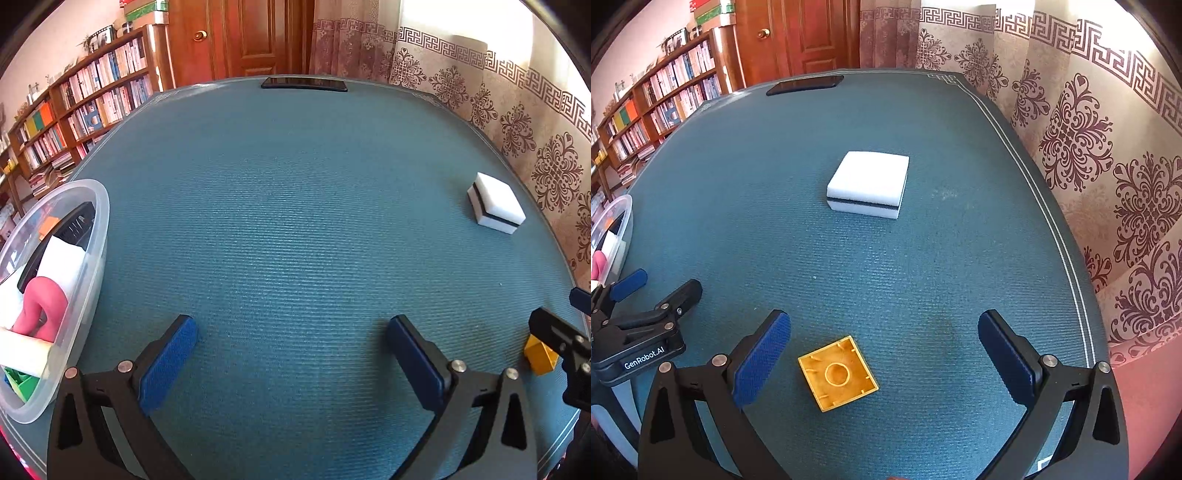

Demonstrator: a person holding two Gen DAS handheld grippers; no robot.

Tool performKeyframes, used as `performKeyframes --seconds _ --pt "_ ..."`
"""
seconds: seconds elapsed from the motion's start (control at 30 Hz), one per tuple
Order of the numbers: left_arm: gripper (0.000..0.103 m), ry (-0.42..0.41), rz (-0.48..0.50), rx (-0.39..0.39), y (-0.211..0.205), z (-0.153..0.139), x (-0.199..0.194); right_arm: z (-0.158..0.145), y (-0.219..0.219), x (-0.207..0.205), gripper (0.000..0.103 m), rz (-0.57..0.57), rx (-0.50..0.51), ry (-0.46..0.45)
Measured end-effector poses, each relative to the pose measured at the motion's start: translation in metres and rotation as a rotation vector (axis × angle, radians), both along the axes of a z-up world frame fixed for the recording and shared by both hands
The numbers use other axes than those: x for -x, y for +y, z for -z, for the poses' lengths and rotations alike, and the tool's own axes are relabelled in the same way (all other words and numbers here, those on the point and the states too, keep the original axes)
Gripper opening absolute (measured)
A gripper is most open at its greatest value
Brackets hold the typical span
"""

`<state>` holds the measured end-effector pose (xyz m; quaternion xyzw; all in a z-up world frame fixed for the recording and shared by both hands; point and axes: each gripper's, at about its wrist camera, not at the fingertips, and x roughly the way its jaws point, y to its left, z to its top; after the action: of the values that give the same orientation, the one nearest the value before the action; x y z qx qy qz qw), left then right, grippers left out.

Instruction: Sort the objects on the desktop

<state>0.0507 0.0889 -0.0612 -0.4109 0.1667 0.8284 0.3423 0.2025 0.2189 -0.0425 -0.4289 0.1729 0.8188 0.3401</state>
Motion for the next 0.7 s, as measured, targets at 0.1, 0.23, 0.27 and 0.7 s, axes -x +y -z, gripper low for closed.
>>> performKeyframes --seconds 0.1,0.23,0.27,0.7 --pt "0.103 0.000 0.000 0.000 0.002 0.000 0.001 0.000 0.003 0.006 0.103 0.002 0.003 -0.004" --pt "0.103 0.000 0.000 0.001 0.005 -0.001 0.000 0.002 0.001 0.012 0.103 -0.005 0.009 -0.006" --pt "0.103 0.000 0.000 0.001 0.005 -0.001 0.001 0.002 0.000 0.012 0.103 -0.006 0.011 -0.007" --pt "0.103 0.000 0.001 0.000 0.005 0.000 0.000 0.003 0.006 0.004 0.103 0.061 0.015 -0.018"
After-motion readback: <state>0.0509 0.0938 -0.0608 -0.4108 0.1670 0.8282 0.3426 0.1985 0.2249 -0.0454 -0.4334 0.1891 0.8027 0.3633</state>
